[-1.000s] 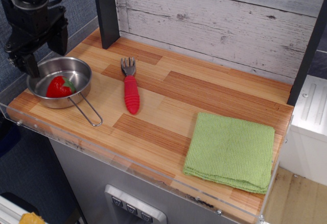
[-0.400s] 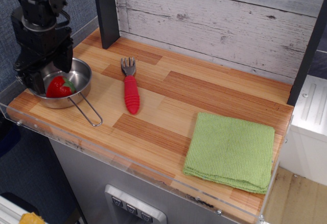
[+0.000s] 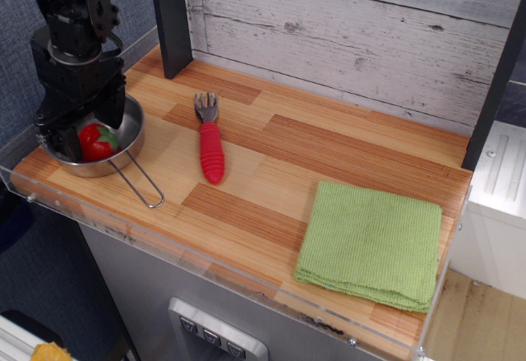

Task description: Place strawberry on green cloth.

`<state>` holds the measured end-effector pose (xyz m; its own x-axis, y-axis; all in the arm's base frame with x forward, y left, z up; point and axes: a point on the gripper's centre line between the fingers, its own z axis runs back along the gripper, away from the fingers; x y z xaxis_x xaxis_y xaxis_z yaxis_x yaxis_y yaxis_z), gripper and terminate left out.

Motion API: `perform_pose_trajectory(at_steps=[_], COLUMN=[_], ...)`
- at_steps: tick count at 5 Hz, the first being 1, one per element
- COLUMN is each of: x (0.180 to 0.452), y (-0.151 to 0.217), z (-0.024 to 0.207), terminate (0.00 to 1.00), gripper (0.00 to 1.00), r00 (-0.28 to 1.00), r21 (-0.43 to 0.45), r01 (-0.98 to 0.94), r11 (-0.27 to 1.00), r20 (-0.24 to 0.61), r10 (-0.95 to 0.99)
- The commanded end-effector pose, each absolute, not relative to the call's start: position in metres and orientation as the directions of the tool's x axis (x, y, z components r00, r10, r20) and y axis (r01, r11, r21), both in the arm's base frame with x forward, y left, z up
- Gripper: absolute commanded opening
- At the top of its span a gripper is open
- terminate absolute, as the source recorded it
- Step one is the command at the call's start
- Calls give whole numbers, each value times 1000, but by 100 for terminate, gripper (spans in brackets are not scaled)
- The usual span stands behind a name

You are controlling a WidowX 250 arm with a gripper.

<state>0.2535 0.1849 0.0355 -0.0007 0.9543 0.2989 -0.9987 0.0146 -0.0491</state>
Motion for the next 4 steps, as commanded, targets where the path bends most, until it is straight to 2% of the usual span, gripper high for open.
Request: perform_pose_trajectory(at_steps=[1, 2, 3, 4], x=[245, 242, 242, 241], y=[181, 181, 180, 180], z=[39, 39, 40, 42], terminate=[0, 0, 0, 0], gripper=[100, 100, 0, 0], r00=[-7, -14, -14, -16], r21=[-63, -66, -66, -65], r01=[-998, -998, -998, -998], r11=[13, 6, 7, 6], r20=[308, 307, 319, 324], r10=[951, 951, 948, 946])
